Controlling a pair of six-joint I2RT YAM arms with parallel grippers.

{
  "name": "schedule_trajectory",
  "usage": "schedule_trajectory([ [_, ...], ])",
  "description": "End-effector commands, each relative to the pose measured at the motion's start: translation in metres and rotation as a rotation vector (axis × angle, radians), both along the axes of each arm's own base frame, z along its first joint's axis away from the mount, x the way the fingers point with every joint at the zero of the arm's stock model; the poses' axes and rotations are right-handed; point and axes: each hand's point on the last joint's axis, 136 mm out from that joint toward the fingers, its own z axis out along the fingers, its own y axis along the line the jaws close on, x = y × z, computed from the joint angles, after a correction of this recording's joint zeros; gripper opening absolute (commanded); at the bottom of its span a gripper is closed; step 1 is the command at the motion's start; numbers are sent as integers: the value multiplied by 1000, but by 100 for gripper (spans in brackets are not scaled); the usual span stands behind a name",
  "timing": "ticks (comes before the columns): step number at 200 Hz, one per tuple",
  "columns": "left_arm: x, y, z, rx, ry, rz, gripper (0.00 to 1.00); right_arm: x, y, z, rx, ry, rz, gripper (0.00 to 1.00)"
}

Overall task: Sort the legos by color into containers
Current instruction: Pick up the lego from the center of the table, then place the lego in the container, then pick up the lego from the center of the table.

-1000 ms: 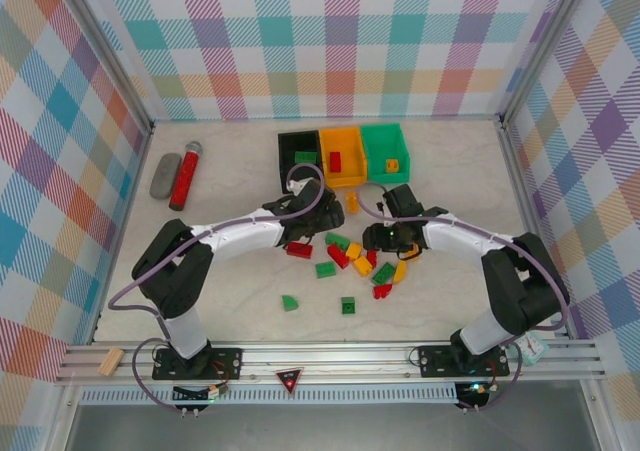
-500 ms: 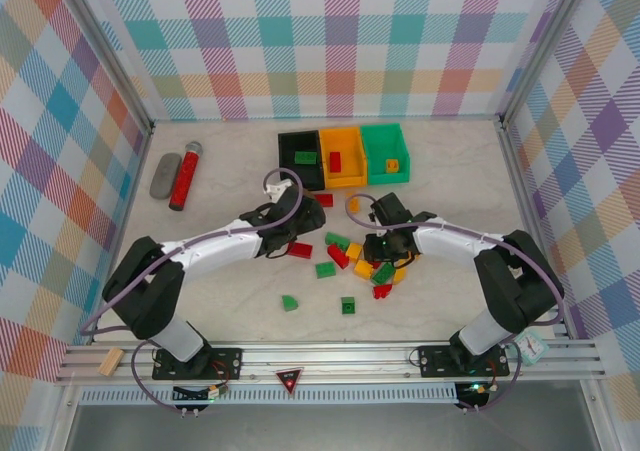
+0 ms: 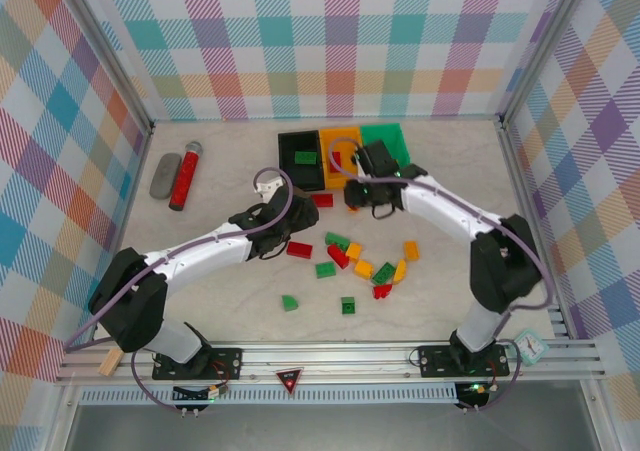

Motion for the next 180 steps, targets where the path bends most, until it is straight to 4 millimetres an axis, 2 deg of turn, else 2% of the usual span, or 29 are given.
schedule_trajectory([
  [1,-3,8,7,-4,-1,15,89,41,7,8,-45,-36,5,20],
  [17,-5,9,10,-9,0,11,89,77,13,16,-60,-59,-9,27],
  [23,-5,9,13,-13,-6,11,89,88,13,17,-78,-64,-21,33],
  [28,-5,9,15,-16,-10,10,89,96,13,17,-92,-62,-24,43],
  [36,-11,13,13,1,7,9,89,104,14,18,-110,-57,-25,55],
  [49,-14,16,14,9,7,5,89,105,18,19,-116,-45,-7,58],
  [80,-17,30,17,72,4,28,89,79,17,14,-58,-46,25,59],
  [109,-15,28,13,84,9,20,89,37,3,2,-43,-30,37,59],
  [144,-2,1,0,50,33,-53,89,-3,-16,-11,-39,1,33,60],
  [180,9,-40,-15,11,68,-147,89,-27,-45,-28,-104,0,-8,60],
])
